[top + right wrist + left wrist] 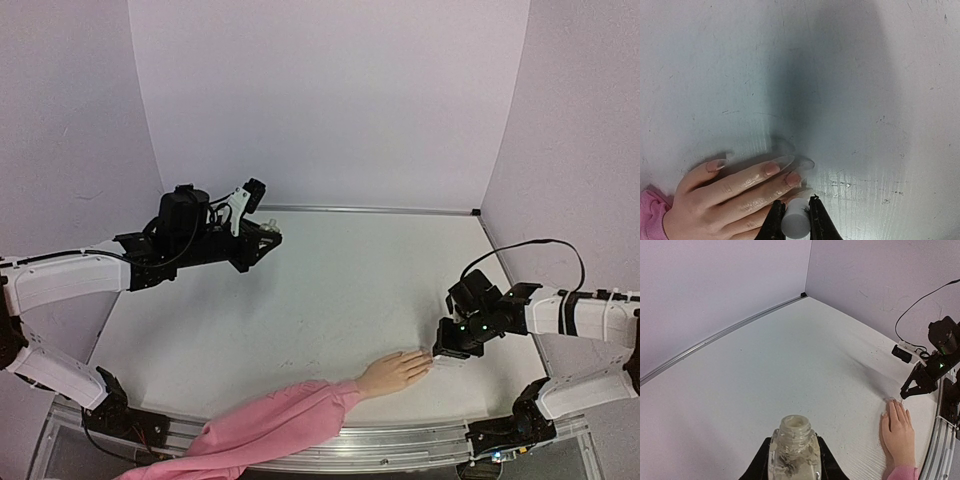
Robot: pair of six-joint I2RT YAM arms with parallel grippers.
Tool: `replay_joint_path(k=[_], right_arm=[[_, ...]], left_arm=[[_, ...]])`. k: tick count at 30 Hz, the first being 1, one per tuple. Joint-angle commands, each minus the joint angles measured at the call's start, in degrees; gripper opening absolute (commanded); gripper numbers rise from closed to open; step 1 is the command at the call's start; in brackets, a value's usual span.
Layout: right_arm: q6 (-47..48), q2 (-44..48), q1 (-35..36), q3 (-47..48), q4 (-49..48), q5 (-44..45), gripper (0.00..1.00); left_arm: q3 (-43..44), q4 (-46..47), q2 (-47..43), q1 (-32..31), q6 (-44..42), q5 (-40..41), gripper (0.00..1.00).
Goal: Paint the nails
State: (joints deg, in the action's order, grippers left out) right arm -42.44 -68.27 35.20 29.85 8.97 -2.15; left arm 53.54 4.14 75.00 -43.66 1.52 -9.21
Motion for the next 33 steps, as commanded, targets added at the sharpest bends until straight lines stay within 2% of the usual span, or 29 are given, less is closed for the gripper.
replay_joint_path(k=[1, 23, 33], right_arm=[[-1.7, 0.3, 0.4, 1.6, 2.0, 2.1, 0.0], [-6.2, 2.9, 0.4, 2.6, 5.1, 7.9, 0.0], [0.5, 5.9, 0.5, 0.9, 4.8, -0.1, 0.0]], left_arm=[[0.3, 3.9, -2.2, 0.3, -0.1, 0.5, 0.0], [0.0, 3.9, -2.8, 0.3, -0.1, 0.5, 0.0], [0.5, 3.9, -2.1, 0.3, 0.4, -0.2, 0.0]])
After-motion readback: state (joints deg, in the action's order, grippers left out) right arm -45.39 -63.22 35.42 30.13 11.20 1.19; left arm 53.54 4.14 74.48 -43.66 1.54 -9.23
